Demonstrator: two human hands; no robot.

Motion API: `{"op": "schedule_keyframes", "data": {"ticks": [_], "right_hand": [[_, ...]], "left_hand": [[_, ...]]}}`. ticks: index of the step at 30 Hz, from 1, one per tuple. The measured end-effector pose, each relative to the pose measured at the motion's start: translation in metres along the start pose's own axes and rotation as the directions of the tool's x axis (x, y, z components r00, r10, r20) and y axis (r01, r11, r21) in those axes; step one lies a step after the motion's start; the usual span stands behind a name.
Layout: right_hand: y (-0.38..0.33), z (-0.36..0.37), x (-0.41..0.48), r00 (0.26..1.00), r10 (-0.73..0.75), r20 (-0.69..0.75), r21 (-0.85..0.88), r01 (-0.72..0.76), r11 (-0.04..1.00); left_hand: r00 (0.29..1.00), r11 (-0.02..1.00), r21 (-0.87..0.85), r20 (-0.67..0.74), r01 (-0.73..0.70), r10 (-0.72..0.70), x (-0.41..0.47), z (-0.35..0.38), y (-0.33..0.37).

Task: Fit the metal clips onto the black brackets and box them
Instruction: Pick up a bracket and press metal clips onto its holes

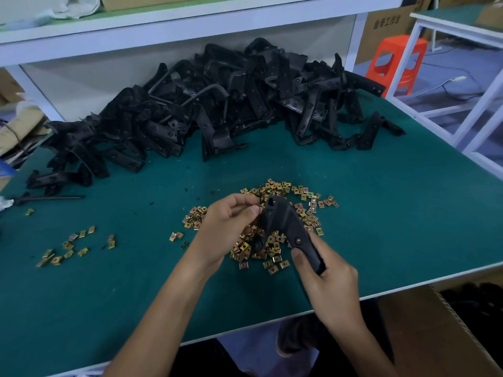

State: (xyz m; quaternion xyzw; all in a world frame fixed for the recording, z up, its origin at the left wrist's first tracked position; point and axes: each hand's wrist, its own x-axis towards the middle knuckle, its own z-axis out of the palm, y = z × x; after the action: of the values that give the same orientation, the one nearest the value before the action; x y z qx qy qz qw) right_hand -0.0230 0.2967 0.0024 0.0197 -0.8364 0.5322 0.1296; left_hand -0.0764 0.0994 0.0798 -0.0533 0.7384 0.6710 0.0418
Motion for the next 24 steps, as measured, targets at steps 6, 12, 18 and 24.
{"op": "schedule_keyframes", "data": {"ticks": [6, 12, 18, 24], "right_hand": [[-0.0016, -0.001, 0.0019, 1.0, -0.02, 0.014, 0.001, 0.02, 1.0], [-0.0016, -0.0006, 0.0024, 1.0, -0.026, -0.004, 0.007, 0.026, 1.0], [0.0001, -0.0012, 0.0018, 0.999, -0.037, 0.006, 0.004, 0.037, 0.999], [-0.0008, -0.0007, 0.002, 0.999, -0.04, -0.007, -0.009, 0.04, 0.999]], "left_hand": [[0.999, 0.996, -0.085, 0.039, 0.013, -0.01, 0.0014, 0.0039, 0.0015], [0.999, 0.987, -0.157, 0.028, 0.043, -0.039, 0.0035, -0.0001, -0.0032], [0.999, 0.998, -0.057, -0.039, 0.0, -0.002, 0.0035, -0.0037, -0.0056], [0.999, 0.997, -0.07, -0.001, -0.041, 0.041, 0.0012, -0.0019, -0.0052]]}}
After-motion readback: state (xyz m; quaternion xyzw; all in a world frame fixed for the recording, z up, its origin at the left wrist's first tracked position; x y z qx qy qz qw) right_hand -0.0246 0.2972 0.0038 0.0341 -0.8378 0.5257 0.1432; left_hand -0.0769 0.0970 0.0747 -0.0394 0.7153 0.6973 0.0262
